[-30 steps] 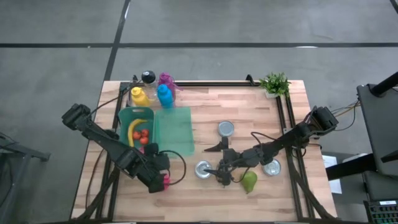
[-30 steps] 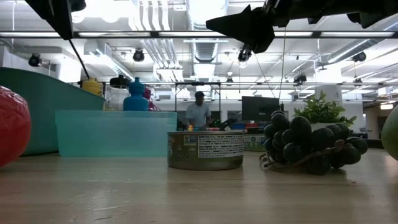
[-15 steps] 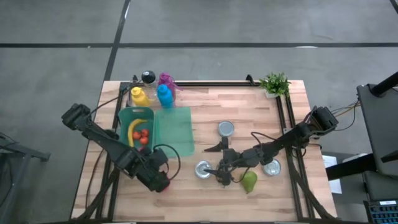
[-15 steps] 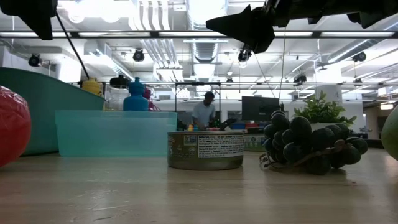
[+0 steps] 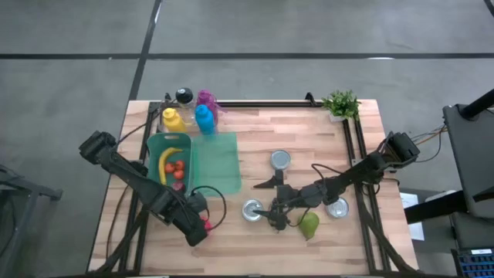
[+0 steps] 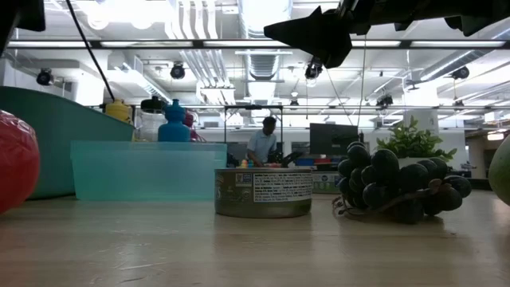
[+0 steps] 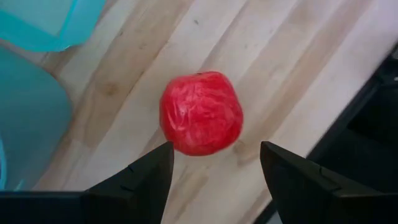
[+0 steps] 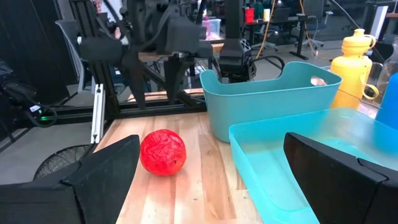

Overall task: Pick & Place Food Item
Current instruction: Put the red apple into the green bin

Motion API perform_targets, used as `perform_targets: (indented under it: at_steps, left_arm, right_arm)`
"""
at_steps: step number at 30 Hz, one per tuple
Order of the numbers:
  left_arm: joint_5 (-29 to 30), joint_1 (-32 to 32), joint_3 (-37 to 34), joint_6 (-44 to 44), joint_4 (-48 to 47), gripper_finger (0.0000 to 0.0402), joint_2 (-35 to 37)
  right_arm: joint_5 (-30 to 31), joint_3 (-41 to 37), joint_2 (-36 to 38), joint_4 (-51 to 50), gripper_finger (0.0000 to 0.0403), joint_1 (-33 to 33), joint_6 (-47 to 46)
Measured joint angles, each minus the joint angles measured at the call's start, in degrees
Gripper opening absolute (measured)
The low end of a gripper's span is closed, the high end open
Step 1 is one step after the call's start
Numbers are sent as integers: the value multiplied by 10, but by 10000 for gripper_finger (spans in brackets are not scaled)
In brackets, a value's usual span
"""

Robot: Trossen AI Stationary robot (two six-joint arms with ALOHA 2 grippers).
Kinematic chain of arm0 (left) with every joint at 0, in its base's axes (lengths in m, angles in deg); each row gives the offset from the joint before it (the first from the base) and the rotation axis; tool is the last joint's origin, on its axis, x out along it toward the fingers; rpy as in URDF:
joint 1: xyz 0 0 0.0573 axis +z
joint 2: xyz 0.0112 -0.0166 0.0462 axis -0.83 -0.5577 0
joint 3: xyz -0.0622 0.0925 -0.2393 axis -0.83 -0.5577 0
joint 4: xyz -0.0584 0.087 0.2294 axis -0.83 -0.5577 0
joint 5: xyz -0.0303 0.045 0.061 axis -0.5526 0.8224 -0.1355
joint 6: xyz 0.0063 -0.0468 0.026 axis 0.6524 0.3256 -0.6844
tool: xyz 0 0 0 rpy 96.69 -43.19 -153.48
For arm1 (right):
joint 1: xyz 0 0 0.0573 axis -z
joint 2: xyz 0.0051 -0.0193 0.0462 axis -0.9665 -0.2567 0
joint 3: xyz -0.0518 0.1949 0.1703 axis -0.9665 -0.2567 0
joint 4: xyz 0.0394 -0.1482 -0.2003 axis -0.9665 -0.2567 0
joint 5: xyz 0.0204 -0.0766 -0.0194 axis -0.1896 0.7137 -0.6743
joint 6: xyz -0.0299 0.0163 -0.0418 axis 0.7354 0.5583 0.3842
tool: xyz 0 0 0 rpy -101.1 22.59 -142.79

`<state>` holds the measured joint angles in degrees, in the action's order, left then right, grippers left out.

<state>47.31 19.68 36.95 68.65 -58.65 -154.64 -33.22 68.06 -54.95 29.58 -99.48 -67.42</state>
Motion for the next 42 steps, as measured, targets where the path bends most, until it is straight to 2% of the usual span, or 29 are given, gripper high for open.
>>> perform_targets:
  at_steps: [7,16,42]
  left_arm:
    - [-2,0,0,-18,4,243,-44]
    - [-2,0,0,-28,19,243,-66]
    - [-2,1,0,-37,21,243,-57]
  right_arm:
    - [0,0,0,0,396,0,0]
    - [0,0,0,0,396,0,0]
    - [0,0,0,0,396,0,0]
